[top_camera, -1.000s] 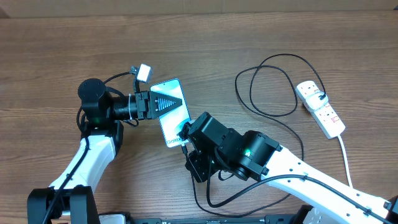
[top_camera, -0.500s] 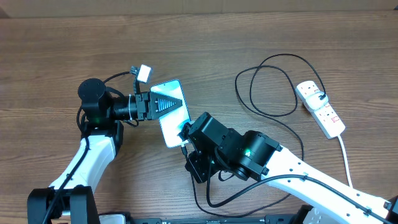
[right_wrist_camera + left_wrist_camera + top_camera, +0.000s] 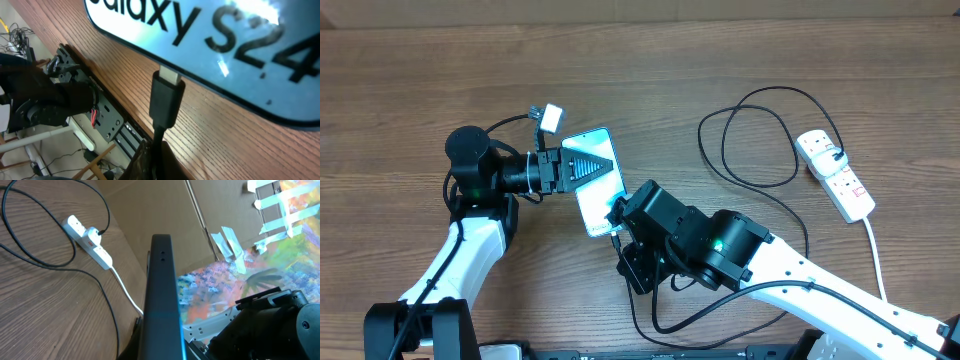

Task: Plug charger to phone and switch on socket
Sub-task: 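Align the USB-C plug with the phone's bottom port using the right gripper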

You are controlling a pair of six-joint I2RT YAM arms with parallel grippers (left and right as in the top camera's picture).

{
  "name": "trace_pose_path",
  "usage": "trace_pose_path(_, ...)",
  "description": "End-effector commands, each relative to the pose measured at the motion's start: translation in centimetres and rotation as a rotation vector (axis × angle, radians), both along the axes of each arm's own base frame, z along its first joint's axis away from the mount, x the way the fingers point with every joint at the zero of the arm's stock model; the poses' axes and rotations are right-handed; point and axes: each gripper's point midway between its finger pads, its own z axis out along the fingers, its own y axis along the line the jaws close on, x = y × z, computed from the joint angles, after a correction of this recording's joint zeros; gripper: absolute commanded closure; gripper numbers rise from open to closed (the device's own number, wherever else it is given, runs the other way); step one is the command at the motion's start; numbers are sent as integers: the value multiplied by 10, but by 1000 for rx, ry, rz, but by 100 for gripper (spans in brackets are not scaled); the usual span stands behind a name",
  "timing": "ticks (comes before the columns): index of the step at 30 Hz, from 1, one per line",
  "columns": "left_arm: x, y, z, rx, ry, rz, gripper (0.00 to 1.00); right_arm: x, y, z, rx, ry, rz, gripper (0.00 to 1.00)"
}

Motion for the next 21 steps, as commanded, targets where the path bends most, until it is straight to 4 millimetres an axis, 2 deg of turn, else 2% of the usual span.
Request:
trace_pose_path(1,-3,0,6,1,-52,-35,96,3,3,3,18,-10,2,96)
trace_pose_path(21,-4,0,6,1,-67,-42,96,3,3,4,21,-13,1,96)
